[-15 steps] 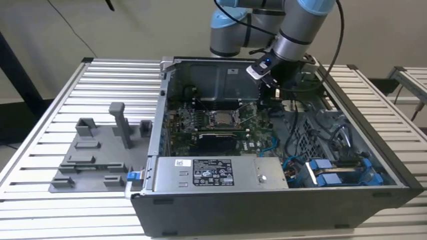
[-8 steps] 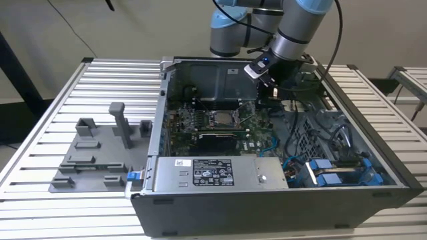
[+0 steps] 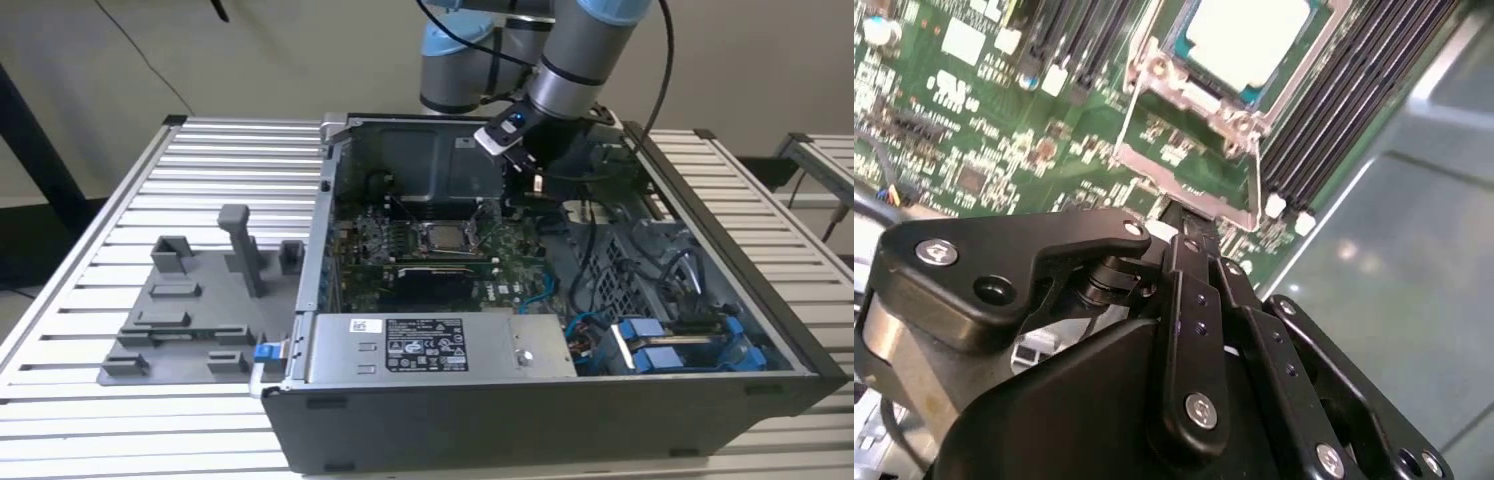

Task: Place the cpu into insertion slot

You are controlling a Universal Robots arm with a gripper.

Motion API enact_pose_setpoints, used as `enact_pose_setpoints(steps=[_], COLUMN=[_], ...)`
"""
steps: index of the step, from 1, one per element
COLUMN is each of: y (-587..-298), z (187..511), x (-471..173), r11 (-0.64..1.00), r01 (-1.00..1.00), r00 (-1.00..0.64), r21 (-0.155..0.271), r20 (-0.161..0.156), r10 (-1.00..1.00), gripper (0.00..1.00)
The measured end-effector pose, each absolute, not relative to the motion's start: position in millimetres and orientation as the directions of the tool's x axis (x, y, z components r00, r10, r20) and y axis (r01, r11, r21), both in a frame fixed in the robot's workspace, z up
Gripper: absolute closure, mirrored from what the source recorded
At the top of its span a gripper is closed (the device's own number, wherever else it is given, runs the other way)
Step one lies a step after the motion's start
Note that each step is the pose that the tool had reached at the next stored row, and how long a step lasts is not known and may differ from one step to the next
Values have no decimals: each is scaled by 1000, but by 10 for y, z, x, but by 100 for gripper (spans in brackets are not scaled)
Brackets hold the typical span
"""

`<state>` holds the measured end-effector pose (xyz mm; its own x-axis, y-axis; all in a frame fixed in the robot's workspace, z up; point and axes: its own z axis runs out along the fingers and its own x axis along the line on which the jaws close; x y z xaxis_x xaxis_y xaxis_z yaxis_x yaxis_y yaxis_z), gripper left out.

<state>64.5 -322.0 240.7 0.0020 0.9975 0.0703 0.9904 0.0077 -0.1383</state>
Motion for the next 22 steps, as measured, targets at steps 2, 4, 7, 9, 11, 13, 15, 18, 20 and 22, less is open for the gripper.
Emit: enact_pose_setpoints(steps=[2, 4, 7, 9, 11, 13, 15, 18, 20, 22], y=[-3220, -3220, -3220, -3220, -3220, -3220, -3220, -3220, -3220, -3220], z=[2410, 2410, 2410, 2410, 2410, 2410, 2410, 2421, 2448, 2490], x=[572, 498, 386, 312, 248, 198, 161, 123, 99, 67], r11=[8, 8, 8, 8, 8, 8, 8, 8, 8, 8], r01=[990, 990, 990, 990, 991, 991, 991, 991, 991, 991], r00=[2, 2, 2, 2, 2, 2, 2, 2, 2, 2], r21=[-138, -138, -138, -138, -137, -137, -137, -137, -137, -137], r20=[71, 71, 71, 71, 71, 71, 71, 71, 71, 71], r10=[997, 997, 997, 997, 997, 997, 997, 997, 997, 997], gripper=[89, 89, 89, 89, 89, 89, 89, 89, 89, 89])
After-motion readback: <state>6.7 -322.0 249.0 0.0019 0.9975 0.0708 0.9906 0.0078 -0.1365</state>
